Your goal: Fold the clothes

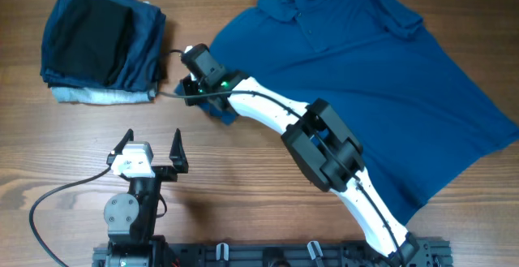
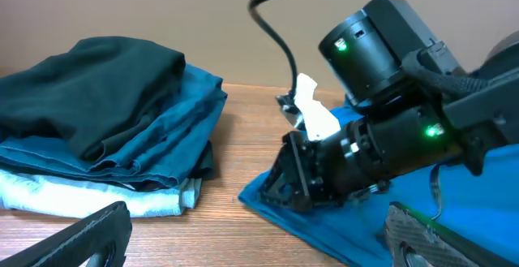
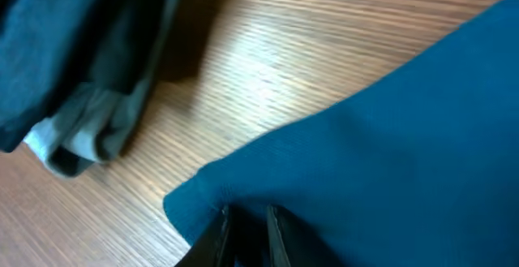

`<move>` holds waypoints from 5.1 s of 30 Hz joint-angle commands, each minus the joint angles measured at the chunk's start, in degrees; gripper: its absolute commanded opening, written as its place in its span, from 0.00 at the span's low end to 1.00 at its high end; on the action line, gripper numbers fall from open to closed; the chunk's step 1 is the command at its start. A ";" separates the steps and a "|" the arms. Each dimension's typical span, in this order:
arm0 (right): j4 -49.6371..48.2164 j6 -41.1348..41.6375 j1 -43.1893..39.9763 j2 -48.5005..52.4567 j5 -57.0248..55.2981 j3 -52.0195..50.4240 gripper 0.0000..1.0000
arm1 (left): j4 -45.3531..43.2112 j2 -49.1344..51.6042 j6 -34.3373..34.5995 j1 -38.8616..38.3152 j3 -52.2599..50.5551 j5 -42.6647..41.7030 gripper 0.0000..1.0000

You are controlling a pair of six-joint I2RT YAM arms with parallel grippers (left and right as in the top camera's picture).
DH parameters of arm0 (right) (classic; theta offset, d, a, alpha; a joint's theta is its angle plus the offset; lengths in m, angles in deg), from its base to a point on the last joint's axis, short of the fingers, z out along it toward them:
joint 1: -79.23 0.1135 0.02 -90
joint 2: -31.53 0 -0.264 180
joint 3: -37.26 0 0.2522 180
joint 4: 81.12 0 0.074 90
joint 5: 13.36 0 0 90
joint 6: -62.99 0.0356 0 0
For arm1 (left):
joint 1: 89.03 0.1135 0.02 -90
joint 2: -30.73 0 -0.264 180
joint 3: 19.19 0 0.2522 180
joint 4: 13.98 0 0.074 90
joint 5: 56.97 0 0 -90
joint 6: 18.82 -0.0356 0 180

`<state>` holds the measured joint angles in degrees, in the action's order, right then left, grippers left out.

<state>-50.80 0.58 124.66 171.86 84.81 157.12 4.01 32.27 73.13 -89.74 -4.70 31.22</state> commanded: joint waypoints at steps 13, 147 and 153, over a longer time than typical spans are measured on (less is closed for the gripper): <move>29.31 -4.24 -25.31 -21.46 -9.92 -1.86 0.37 | 0.00 -0.28 -0.92 -0.31 -0.39 -0.68 1.00; 23.34 -6.62 -72.50 -3.65 -9.29 -19.21 0.04 | 37.53 111.23 18.47 -9.68 50.10 3.50 0.04; 11.10 -7.78 -72.35 -3.65 -6.34 -19.21 0.04 | 37.55 111.23 18.49 -9.68 49.99 1.14 0.04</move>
<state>-38.26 -5.93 52.07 159.60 75.13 141.91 39.94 135.65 91.47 -99.47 53.29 37.63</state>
